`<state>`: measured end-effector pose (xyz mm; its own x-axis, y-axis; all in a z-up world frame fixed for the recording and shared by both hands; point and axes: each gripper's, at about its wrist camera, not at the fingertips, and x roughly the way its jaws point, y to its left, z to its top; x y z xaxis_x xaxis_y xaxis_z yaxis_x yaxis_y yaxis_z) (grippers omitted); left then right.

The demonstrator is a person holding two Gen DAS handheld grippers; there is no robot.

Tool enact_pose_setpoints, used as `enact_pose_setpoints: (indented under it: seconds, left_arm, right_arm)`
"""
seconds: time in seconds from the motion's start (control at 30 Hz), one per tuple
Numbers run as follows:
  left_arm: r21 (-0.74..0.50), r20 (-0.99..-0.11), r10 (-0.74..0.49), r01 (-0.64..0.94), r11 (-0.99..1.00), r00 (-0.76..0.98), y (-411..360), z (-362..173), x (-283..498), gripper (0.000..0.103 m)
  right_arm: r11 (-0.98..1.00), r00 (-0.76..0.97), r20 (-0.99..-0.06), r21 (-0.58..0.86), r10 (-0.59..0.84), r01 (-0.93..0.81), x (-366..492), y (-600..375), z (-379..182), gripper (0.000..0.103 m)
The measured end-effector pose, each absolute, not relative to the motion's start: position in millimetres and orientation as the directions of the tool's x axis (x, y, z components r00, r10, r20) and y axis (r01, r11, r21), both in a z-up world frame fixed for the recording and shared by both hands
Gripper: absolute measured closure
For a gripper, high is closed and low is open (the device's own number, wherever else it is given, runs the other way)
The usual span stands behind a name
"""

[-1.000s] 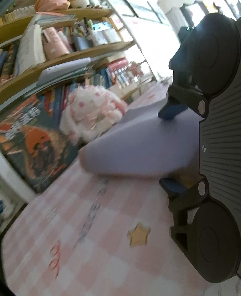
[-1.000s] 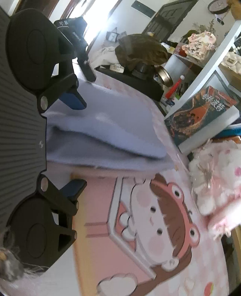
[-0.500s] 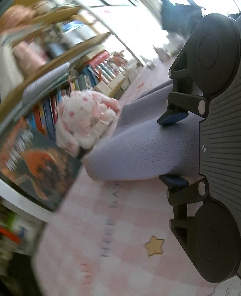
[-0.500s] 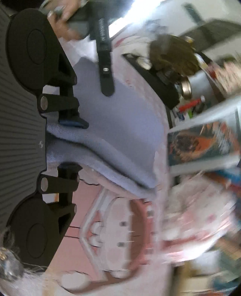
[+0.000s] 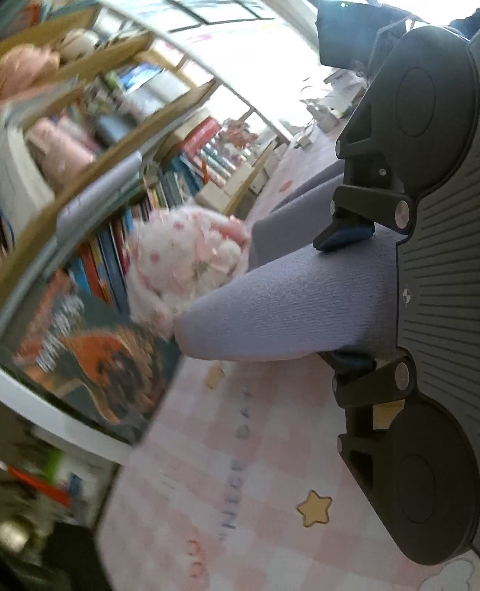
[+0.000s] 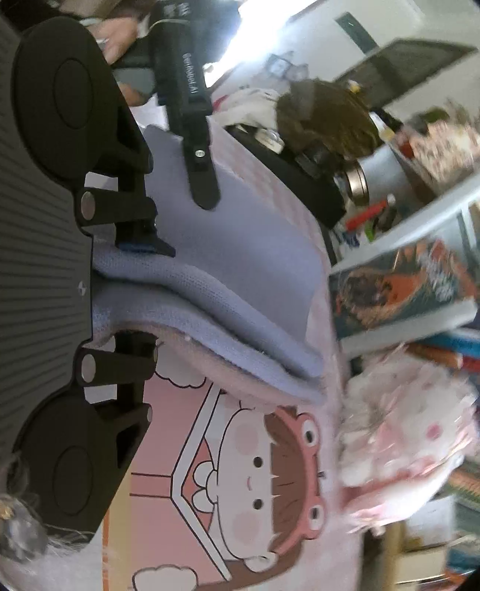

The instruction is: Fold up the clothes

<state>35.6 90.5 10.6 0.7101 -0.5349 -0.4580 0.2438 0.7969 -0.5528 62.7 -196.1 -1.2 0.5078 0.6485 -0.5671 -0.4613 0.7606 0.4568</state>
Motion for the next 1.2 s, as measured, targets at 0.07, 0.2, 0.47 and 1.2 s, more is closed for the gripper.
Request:
enact_pose_setpoints:
  seconds: [0.07, 0.2, 0.47, 1.2]
  left_arm:
    - [-0.559, -0.440, -0.544, 0.256, 0.788, 0.714, 88, 16, 28, 0.050]
    - [-0.576, -0.414, -0.562, 0.272, 0.771, 0.716, 81, 22, 19, 0.050]
    - [-0.559, -0.409, -0.572, 0.301, 0.773, 0.711, 63, 32, -1, 0.049]
    - [-0.540, -0.403, -0.574, 0.321, 0.778, 0.713, 49, 46, -17, 0.049]
  right_arm:
    - [0.759, 0.522, -0.552, 0.437, 0.650, -0.482, 50, -199, 3, 0.072]
    - [0.751, 0.548, -0.513, 0.454, 0.661, -0.480, 34, -213, 13, 0.072]
    - [0.752, 0.574, -0.485, 0.436, 0.659, -0.494, 5, -234, 22, 0.072]
    - [0.744, 0.588, -0.456, 0.439, 0.668, -0.504, -19, -257, 33, 0.072]
